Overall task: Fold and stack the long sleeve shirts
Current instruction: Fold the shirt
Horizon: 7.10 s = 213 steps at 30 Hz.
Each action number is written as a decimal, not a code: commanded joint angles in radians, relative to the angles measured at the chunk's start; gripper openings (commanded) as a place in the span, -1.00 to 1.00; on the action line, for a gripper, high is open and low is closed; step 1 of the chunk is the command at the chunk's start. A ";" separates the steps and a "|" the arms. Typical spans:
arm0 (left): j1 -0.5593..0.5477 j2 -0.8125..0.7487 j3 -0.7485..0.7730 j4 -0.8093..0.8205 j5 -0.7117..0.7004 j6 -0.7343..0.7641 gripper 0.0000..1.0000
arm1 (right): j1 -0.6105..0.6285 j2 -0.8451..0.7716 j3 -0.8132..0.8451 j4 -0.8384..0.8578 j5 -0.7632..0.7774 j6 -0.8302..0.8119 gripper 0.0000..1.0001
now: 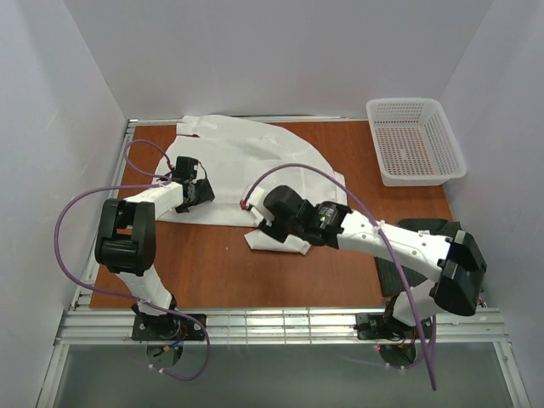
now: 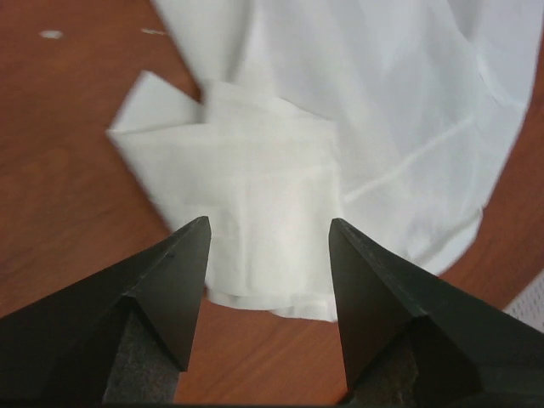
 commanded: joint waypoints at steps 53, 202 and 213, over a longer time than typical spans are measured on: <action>-0.003 0.058 0.012 -0.073 -0.019 -0.012 0.73 | -0.133 0.098 0.091 0.465 0.241 -0.407 -0.97; 0.003 -0.091 0.320 -0.421 -0.174 -0.116 -1.00 | -0.566 0.019 -0.579 0.534 -0.376 0.484 0.08; 0.003 0.125 0.479 -0.469 -0.270 -0.094 -0.72 | -0.566 0.017 -0.582 0.531 -0.390 0.471 0.10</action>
